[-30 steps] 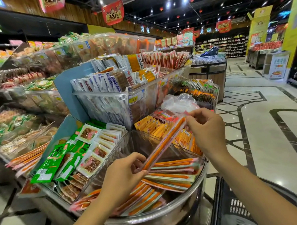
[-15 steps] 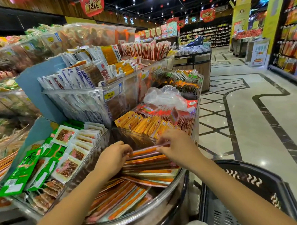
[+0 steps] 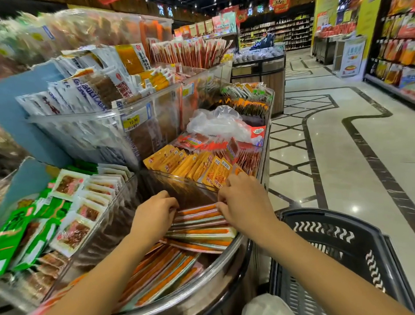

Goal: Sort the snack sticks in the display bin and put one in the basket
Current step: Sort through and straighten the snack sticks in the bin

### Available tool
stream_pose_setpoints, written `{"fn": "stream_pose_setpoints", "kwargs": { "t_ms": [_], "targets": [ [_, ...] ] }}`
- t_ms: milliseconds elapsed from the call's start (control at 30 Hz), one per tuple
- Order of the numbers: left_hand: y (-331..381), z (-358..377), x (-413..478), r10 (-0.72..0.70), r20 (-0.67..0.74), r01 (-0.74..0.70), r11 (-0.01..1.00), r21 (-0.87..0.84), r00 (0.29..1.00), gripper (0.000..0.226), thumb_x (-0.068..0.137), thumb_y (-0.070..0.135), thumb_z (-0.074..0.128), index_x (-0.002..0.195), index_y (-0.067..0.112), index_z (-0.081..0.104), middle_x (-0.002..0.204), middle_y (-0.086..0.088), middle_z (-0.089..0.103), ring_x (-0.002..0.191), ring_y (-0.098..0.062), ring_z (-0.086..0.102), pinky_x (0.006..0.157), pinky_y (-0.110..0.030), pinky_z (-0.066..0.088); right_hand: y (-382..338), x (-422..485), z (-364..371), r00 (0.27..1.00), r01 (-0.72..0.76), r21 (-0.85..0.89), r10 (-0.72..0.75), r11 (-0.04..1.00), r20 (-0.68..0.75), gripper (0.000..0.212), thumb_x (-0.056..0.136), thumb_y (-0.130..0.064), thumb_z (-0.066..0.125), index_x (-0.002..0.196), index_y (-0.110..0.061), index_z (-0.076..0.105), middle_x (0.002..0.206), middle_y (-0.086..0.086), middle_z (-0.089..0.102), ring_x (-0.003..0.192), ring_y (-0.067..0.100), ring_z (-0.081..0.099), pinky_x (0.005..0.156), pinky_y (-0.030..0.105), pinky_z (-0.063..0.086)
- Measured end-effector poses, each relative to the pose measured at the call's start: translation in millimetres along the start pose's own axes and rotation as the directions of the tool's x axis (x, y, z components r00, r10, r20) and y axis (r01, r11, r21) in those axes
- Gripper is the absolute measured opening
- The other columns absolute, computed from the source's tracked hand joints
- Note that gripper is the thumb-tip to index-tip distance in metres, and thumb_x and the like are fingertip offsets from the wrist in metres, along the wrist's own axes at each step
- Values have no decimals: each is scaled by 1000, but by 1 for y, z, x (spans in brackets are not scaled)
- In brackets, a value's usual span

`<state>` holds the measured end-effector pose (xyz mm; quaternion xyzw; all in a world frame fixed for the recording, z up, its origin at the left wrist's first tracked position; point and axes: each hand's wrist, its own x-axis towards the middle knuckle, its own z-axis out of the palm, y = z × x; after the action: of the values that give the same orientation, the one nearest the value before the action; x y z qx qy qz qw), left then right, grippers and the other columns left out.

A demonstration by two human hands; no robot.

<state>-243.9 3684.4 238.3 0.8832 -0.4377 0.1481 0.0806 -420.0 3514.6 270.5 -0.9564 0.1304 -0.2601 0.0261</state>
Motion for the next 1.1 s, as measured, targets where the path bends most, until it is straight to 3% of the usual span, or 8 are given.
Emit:
{"fn": "stream_pose_setpoints", "kwargs": {
  "t_ms": [167,433,533,600,733,833,967,1100],
  "targets": [
    [-3,-10,-8,24,88,-22,1000,-22,996,26,98,31,56,120,33,69,117,12,68,111,-11,61,90,-32,52,-6,1,-1,1000,-13,-45,13,999,-1,31,97,-49,55,106,-26,74,103,-3,60,106,20,50,91,37,40],
    [-43,-75,-39,16,-282,-32,998,-51,959,13,89,16,65,98,18,74,98,1,70,94,-24,63,73,-36,51,-36,8,-6,997,81,109,-79,991,-21,19,96,-38,60,99,-25,74,94,-5,63,99,20,55,88,38,44],
    [-65,-81,-57,34,-423,-43,999,-11,905,16,86,18,63,98,14,72,106,-4,69,100,-25,60,79,-38,49,-56,14,0,983,158,210,-174,965,62,18,96,-38,60,100,-27,74,94,-7,65,98,16,55,89,39,46],
    [-80,-77,-65,51,-427,-56,998,0,903,22,87,20,64,106,10,71,114,-7,68,107,-26,58,91,-37,46,-71,18,6,955,197,296,-251,935,159,17,96,-37,61,103,-27,74,100,-7,67,100,16,57,89,37,47],
    [-95,-64,-74,0,-290,-19,998,-62,957,42,90,32,59,126,12,64,129,-7,62,119,-28,57,103,-43,46,-100,25,20,873,203,441,-366,874,323,17,93,-33,64,106,-29,74,103,-11,71,97,9,63,88,39,54],
    [-94,-62,-75,-47,-250,30,997,-71,967,48,86,23,71,131,14,60,133,-4,59,123,-26,52,107,-43,44,-116,25,31,799,204,488,-432,849,418,19,94,-28,64,110,-28,74,105,-12,73,97,4,64,90,36,55],
    [-93,-61,-77,-52,-253,39,998,-56,966,53,84,23,71,135,15,58,137,-4,57,127,-24,50,110,-40,41,-130,21,42,709,270,520,-533,810,462,31,96,-25,63,126,-31,68,123,-14,69,115,1,59,103,26,46],
    [-92,-60,-77,-64,-257,47,996,-72,964,53,85,24,69,136,16,57,138,-2,56,128,-22,48,111,-37,39,-131,19,47,627,344,546,-620,764,472,33,99,-28,61,131,-32,66,130,-16,66,119,-1,55,103,23,42]
  ]
}}
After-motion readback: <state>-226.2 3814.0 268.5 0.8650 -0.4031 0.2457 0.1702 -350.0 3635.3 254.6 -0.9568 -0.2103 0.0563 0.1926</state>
